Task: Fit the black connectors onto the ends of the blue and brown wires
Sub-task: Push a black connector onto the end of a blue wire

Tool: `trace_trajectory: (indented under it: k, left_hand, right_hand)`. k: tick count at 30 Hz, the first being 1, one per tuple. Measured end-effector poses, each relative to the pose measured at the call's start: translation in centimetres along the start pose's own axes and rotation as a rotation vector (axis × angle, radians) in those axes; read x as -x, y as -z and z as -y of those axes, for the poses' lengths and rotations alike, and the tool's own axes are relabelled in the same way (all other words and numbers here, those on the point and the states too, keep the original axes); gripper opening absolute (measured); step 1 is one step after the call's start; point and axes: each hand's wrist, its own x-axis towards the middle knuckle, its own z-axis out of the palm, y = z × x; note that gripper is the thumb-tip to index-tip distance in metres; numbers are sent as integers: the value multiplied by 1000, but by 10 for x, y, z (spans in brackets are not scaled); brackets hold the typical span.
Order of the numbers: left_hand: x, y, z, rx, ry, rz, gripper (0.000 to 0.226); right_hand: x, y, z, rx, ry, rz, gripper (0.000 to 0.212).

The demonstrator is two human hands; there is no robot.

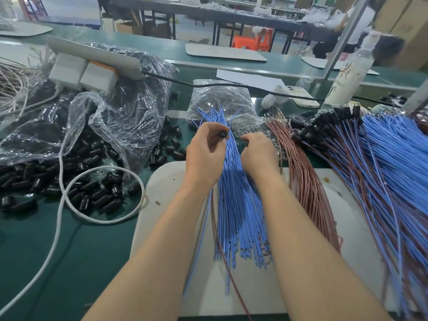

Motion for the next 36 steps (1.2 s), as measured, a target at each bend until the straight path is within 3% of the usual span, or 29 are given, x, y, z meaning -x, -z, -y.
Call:
trace_trajectory:
  k: [6,9,14,17,20,25,30,36]
  left_hand:
    - [0,0,0,-6,11,10,21]
    - [0,0,-1,-17,13,12,21]
    - [0,-1,-2,-29,15,7,23]
    - [1,-2,-3,-53,1,19,23]
    - [2,-2,-3,-81,-11,14,23]
    - [1,-2,-1,-128,-8,14,24]
    - [3,-2,-2,-140,-10,33,23]
    - [2,-4,-1,-158,-14,-12,15]
  right_hand:
    - [1,-1,4,-1,-14,-86,23]
    - [1,3,4,-31,3,-105,22]
    - [6,23,4,-459,24,-191,20]
    - [15,30,5,-778,-24,-143,10]
    - [24,24,5,-940,-84,-119,7]
    - [30,14,7,-1015,-133,-57,2]
    - [30,19,7,-1082,-125,71,21]
    - [33,20,11,-1056,-90,29,26]
